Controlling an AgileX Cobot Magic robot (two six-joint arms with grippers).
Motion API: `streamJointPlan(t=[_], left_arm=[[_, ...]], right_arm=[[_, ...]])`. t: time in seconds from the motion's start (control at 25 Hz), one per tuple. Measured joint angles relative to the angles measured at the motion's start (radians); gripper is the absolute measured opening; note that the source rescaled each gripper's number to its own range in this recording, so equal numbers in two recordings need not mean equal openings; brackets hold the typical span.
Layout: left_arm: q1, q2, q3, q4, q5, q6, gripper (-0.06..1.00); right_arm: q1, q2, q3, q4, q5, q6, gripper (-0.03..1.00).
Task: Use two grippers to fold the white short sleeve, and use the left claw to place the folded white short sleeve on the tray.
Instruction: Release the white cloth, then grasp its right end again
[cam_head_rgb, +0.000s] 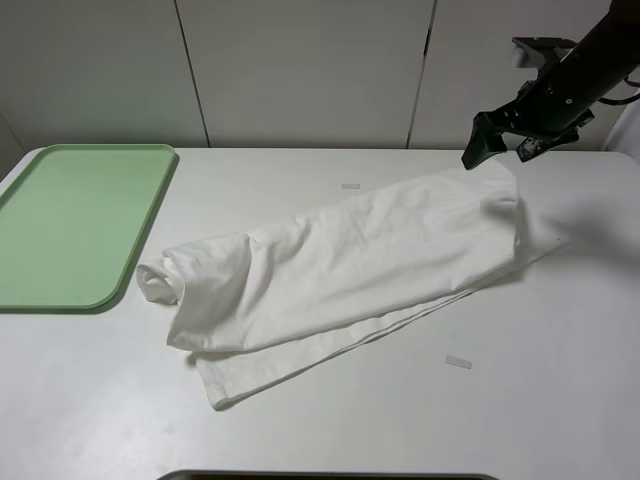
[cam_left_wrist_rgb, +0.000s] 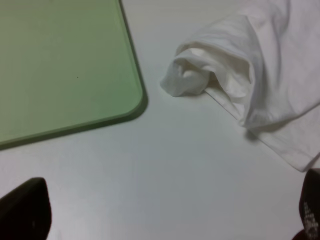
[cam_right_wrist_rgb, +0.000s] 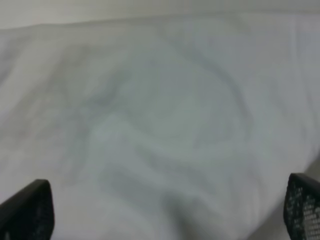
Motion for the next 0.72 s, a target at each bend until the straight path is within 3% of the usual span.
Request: streamJointPlan(t=[0.2, 0.32, 0.48, 0.72], left_arm=[[0.000, 0.000, 0.000, 0.000, 0.000, 0.000, 1.00], [0.000, 0.000, 0.000, 0.000, 0.000, 0.000, 1.00], [0.000, 0.000, 0.000, 0.000, 0.000, 0.000, 1.00], [0.000, 0.000, 0.000, 0.000, 0.000, 0.000, 1.00]], right_arm=[[-0.017, 0.057, -0.046, 0.000, 0.011, -0.021, 1.00], [-0.046, 0.206, -0.157, 0.000, 0.036, -0.108, 1.00], [-0.058, 0.261, -0.165, 0.001, 0.040, -0.194, 1.00], [-0.066, 0.309, -0.165, 0.001, 0.039, -0.234, 1.00]])
